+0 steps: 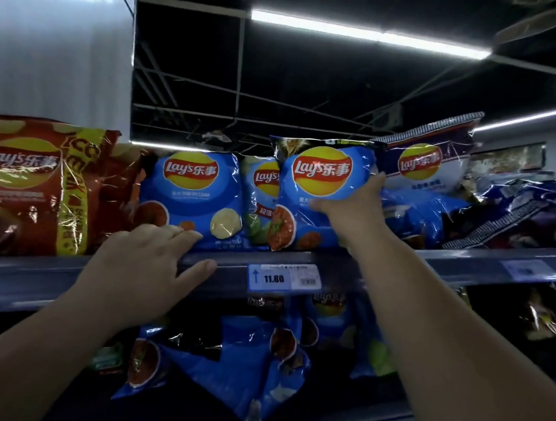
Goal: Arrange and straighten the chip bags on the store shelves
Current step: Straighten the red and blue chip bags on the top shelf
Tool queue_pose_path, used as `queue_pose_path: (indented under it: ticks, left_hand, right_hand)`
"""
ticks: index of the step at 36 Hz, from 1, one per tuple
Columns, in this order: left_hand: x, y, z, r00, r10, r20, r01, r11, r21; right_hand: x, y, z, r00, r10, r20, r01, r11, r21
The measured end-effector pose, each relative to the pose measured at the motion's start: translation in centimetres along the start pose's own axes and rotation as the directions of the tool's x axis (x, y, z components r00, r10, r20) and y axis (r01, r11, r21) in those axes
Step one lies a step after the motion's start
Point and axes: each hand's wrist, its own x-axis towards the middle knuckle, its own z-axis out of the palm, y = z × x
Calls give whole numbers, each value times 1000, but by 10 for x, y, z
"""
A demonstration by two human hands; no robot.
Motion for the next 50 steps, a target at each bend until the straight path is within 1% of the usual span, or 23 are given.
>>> queue_pose_path:
  ticks: [2,4,8,11,15,18,21,23,26,28,29,34,37,38,39,40,41,43,44,45,47,49,50]
  left_hand:
    - [-1,-1,1,1000,-7,8,8,1000,-5]
    - [-2,0,1,1000,-11,4,11,1000,-10]
    - [-5,1,-3,1000,-23,-7,22,999,-23]
    - [-6,0,-3,999,-39,-22,37,996,-80]
    - [-9,-1,-2,992,-103,-72,91,985,-146]
    - [-10,-1,0,979,-144,-142,118,977,-178]
    - [-13,-2,-1,956,-211,-203,156,954,-257]
    - [-14,-4,-2,931,-282,-234,197,923,-330]
    - [-12,-12,-4,902,-361,-239,242,878,-412]
    - [-9,-20,-7,911,-344,-227,228,879,-418]
    - [-7,-24,-10,920,-329,-214,218,881,-419]
    - [5,-37,-13,950,-307,-60,242,843,-480]
    - [8,-38,-7,961,-276,-2,246,859,-449]
    - [7,-38,-5,962,-273,0,246,867,-433]
    - [7,-38,-4,962,-271,-6,244,874,-421]
    - [6,-39,-4,963,-270,-14,239,877,-418]
    - [5,-39,-3,963,-267,-21,233,874,-426]
    - [5,-40,-3,966,-258,-28,216,859,-464]
    - [5,-41,-3,967,-252,-29,207,852,-481]
    - [5,-42,-3,969,-245,-28,199,846,-494]
    - [4,-43,-1,972,-233,-25,190,844,-501]
    - [3,-43,-1,971,-237,-16,197,841,-503]
    - [3,-44,-1,970,-242,-11,204,839,-505]
  right_hand:
    - [9,9,2,997,65,39,-67,997,43]
    - [13,16,1,995,76,58,-79,996,37]
    - [5,18,-3,998,9,64,-16,994,113]
    - [-1,18,-2,999,-47,4,46,989,139]
    - [-20,4,4,981,-182,-72,191,969,154]
    - [-35,-12,22,972,-233,-43,236,942,237]
    - [-52,-30,48,962,-272,-1,260,920,292]
    - [-66,-37,69,951,-302,66,281,933,223]
    - [-84,-35,99,913,-319,254,319,947,42]
    - [-93,-35,105,890,-360,279,397,914,-88]
    - [-95,-35,106,881,-379,282,424,898,-116]
    - [-97,-34,99,855,-364,370,430,896,-111]
    - [-100,-32,98,877,-355,325,384,923,-27]
    - [-102,-31,99,874,-387,294,409,912,-15]
    - [-102,-32,100,854,-449,265,483,872,-81]
    - [-103,-34,103,815,-520,255,572,793,-210]
    - [-105,-38,106,763,-595,252,645,680,-347]
    - [-108,-52,113,644,-728,236,714,462,-526]
    - [-110,-61,118,607,-760,230,719,402,-567]
    - [-110,-67,124,603,-761,238,712,380,-590]
    - [-106,-75,137,663,-671,332,701,399,-591]
    - [-100,-72,148,730,-504,461,681,482,-552]
    - [-97,-70,151,742,-446,500,669,528,-523]
